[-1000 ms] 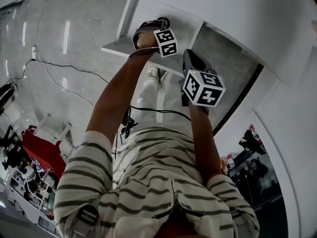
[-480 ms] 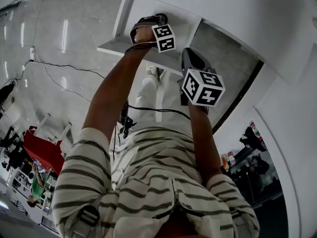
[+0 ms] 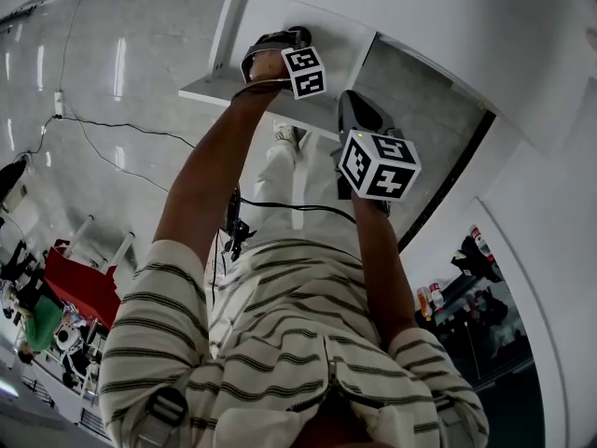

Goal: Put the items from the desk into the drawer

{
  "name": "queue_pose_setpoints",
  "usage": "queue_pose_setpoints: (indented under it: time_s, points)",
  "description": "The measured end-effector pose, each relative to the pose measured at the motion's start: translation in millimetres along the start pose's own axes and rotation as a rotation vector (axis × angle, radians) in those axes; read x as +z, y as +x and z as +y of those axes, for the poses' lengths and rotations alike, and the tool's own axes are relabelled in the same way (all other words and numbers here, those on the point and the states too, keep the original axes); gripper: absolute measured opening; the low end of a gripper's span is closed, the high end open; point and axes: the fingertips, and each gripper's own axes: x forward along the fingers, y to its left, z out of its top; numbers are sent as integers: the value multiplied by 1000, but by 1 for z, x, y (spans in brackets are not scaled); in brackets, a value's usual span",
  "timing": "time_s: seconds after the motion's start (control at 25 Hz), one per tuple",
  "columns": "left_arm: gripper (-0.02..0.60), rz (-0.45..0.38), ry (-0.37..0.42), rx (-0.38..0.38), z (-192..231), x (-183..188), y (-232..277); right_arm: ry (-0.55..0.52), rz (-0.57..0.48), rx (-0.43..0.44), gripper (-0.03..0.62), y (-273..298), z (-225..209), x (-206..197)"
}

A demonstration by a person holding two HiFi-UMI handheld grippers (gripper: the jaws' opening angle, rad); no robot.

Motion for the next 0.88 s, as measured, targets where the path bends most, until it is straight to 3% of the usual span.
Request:
queue_pose_setpoints:
  time_s: [0.6, 0.88]
  points:
    - [126, -30, -52, 29, 7, 3, -18, 5, -23, 7, 12, -4, 1, 5]
    - [124, -68, -118, 42, 17, 3, -37, -3, -45, 7, 12, -8, 4, 14]
